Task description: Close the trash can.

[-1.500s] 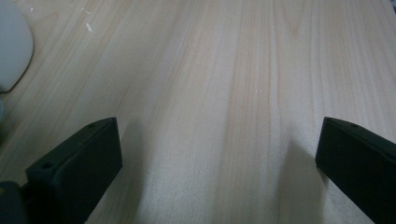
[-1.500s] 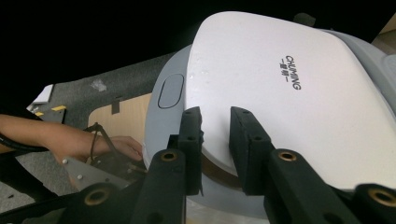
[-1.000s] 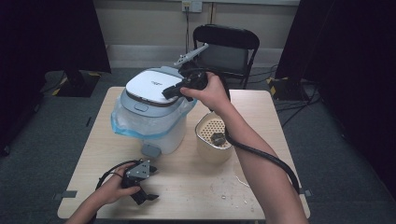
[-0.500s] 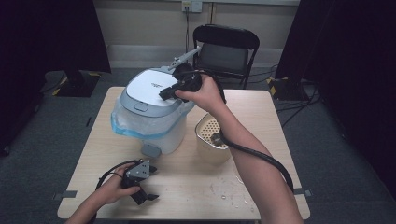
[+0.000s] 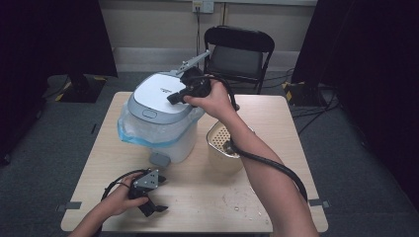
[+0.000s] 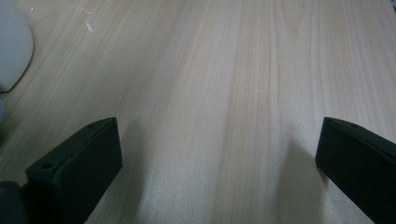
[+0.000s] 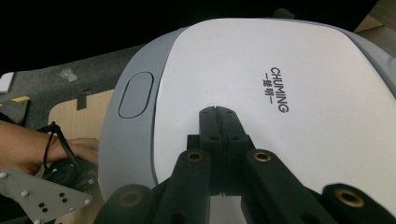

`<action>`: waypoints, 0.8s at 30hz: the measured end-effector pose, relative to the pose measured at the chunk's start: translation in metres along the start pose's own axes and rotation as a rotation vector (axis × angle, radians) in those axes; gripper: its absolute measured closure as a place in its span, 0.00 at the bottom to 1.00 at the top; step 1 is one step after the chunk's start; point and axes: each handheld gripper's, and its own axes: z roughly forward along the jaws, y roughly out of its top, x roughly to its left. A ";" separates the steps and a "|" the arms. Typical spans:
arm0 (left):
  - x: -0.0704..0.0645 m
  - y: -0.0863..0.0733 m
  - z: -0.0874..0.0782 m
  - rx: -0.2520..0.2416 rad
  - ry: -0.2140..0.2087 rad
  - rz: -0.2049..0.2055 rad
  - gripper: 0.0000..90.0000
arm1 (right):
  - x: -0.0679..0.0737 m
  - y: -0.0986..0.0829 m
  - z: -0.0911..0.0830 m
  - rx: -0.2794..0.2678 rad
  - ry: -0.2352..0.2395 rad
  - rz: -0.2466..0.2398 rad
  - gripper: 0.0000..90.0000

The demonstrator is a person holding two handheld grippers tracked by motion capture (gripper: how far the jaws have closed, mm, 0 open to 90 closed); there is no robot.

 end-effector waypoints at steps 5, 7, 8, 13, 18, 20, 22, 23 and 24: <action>0.000 0.000 0.000 0.000 0.000 0.000 0.00 | 0.004 0.003 0.002 0.032 -0.017 -0.027 1.00; 0.000 0.000 0.000 0.000 0.000 0.000 0.00 | 0.005 0.004 0.002 0.043 -0.022 -0.033 1.00; 0.000 0.000 0.000 0.000 0.000 0.000 0.00 | 0.005 0.004 0.001 0.041 -0.020 -0.037 1.00; 0.000 0.000 0.000 -0.001 0.000 0.000 0.00 | 0.004 0.001 0.001 0.016 -0.016 -0.031 0.99; 0.000 0.000 0.000 0.000 0.000 -0.004 0.00 | 0.012 0.003 -0.001 0.038 -0.032 -0.030 0.60; 0.000 0.000 0.000 0.000 0.001 -0.005 0.00 | 0.013 0.003 -0.003 0.046 -0.035 -0.034 0.56; 0.000 0.000 0.000 0.000 0.001 -0.005 0.00 | 0.013 0.000 -0.011 0.012 -0.053 -0.038 0.47; 0.000 0.000 0.000 0.000 0.001 -0.005 0.00 | 0.013 0.000 -0.011 0.012 -0.053 -0.038 0.47; 0.000 0.000 0.000 0.000 0.001 -0.005 0.00 | 0.013 -0.002 -0.017 0.000 -0.078 -0.028 0.35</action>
